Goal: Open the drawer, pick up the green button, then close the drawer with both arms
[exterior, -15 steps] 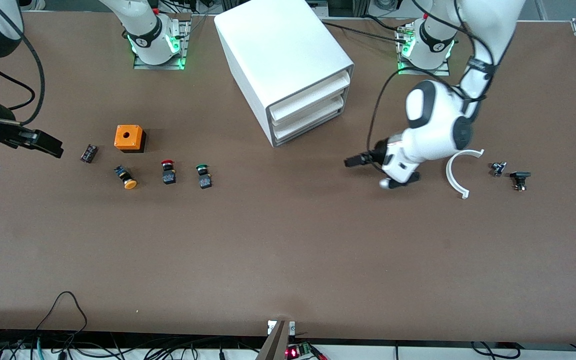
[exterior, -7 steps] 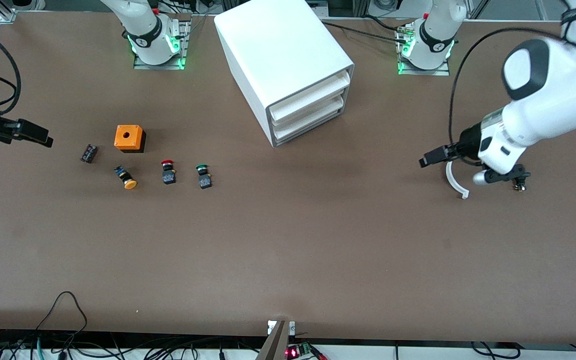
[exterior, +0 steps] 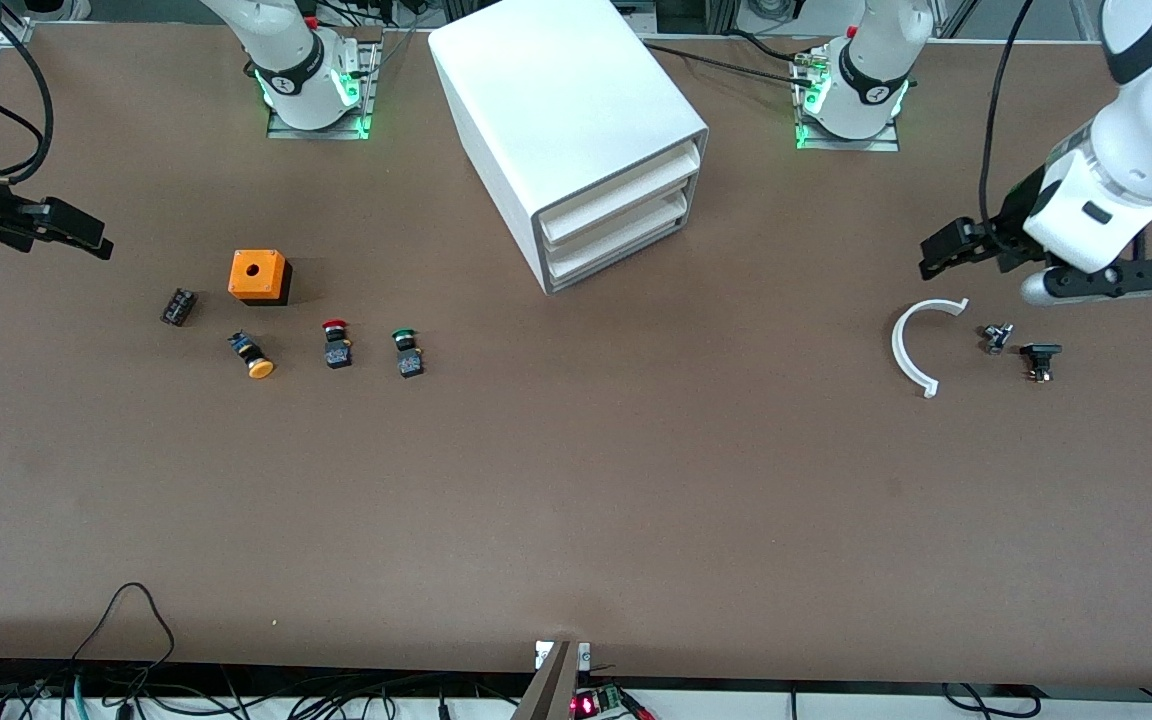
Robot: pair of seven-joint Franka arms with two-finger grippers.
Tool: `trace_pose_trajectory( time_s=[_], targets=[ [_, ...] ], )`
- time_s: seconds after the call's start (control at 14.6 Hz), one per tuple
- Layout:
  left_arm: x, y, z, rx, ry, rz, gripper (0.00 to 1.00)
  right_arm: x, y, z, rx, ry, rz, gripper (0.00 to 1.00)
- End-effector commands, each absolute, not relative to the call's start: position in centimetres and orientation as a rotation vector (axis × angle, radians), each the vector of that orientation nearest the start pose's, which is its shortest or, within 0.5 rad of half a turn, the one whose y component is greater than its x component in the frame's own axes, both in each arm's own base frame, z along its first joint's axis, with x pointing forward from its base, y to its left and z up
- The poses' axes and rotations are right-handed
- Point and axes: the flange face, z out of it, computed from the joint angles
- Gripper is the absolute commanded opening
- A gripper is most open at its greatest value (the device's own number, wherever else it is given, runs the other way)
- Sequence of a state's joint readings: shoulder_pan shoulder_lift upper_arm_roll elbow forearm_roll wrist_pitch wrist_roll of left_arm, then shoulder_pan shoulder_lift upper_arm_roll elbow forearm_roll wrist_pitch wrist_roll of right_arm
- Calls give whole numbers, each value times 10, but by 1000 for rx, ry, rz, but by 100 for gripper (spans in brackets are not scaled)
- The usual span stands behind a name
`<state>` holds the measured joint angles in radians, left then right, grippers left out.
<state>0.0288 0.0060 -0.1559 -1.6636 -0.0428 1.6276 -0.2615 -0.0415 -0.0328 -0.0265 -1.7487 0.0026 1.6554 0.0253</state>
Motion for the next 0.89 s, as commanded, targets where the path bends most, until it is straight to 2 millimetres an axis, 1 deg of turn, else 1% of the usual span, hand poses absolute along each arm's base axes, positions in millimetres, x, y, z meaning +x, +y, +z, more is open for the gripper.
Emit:
trace_pose_trajectory(
  time_s=[0.0,0.07,0.14,0.27,0.34,0.48,0.55,0.82],
  targets=[
    [551,-69,603,-3058,-162,43,100,533,-36,566,-3124,144,57,100],
    [552,-64,605,-3044,-168,35,100,533,-36,567,-3125,141,48,100],
    [552,-48,607,-3041,-203,32,100,533,-37,567,-3125,129,45,100],
    [553,-13,610,-3061,-121,38,100,534,-37,567,-3126,103,38,100],
    [554,-3,609,-3065,-99,41,100,534,-37,567,-3126,96,35,100],
    [554,-5,603,-3062,-93,59,100,534,-39,569,-3152,38,35,100],
    [554,-7,603,-3062,-91,61,100,534,-39,569,-3155,9,38,100],
    [551,-18,619,-3062,-68,65,100,534,-39,569,-3153,25,47,100]
  ],
)
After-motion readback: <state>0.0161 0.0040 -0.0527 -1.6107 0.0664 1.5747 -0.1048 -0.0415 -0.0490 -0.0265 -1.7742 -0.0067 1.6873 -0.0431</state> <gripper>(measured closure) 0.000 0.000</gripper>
